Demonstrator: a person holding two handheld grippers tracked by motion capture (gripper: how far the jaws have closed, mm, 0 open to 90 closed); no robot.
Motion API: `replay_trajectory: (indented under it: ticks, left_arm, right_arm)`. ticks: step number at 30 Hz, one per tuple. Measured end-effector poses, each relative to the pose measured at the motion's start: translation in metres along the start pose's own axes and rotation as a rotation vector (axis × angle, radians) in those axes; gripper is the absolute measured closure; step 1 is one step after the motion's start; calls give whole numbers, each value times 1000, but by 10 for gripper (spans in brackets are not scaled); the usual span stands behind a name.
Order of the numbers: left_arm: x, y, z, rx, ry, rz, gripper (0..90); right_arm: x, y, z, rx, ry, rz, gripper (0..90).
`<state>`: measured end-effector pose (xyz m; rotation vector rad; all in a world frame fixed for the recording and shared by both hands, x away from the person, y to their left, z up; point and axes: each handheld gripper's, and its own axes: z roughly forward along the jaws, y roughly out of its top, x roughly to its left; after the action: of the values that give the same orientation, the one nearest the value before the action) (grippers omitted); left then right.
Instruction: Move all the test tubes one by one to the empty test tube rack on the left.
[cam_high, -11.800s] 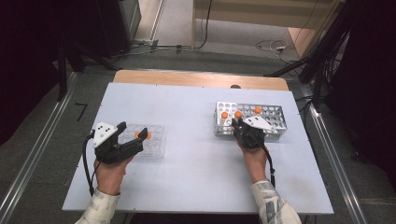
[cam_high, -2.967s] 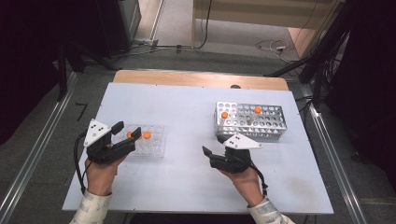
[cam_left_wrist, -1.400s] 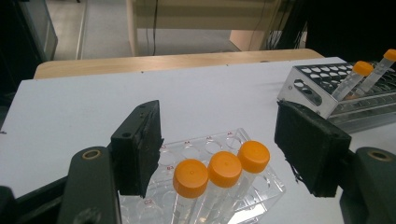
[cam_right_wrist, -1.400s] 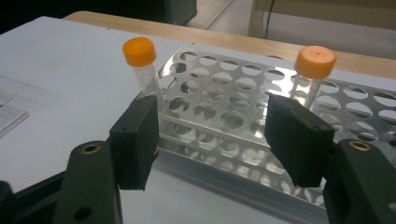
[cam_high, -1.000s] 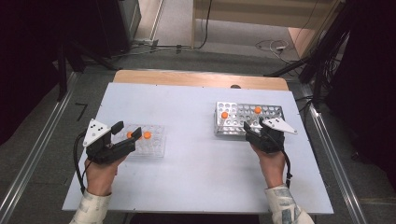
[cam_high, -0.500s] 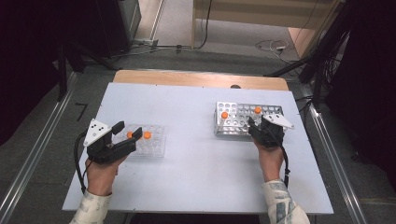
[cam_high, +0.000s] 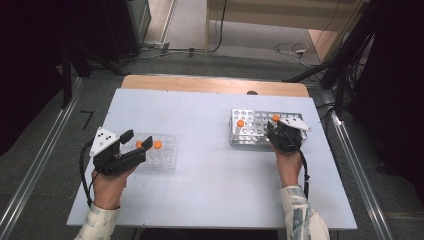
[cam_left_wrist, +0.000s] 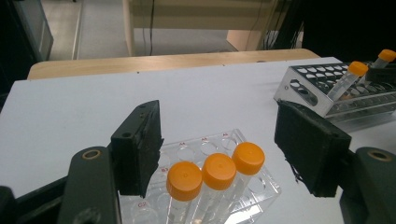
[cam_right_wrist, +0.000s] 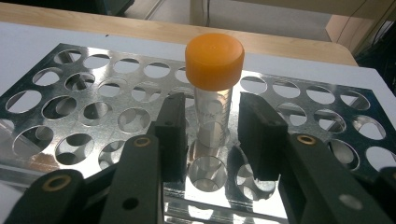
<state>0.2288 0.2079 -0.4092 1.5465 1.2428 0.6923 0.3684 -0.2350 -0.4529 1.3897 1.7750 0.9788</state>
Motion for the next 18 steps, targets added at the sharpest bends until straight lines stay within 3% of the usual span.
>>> replay_trajectory:
  ticks: [6, 18]
  left_arm:
    - [0, 0, 0, 0, -1, -1, 315]
    - [1, 0, -1, -3, 3, -4, 315]
  right_arm:
    - [-1, 0, 3, 2, 10, -2, 706]
    - [-5, 15, -18, -58, 17, -11, 715]
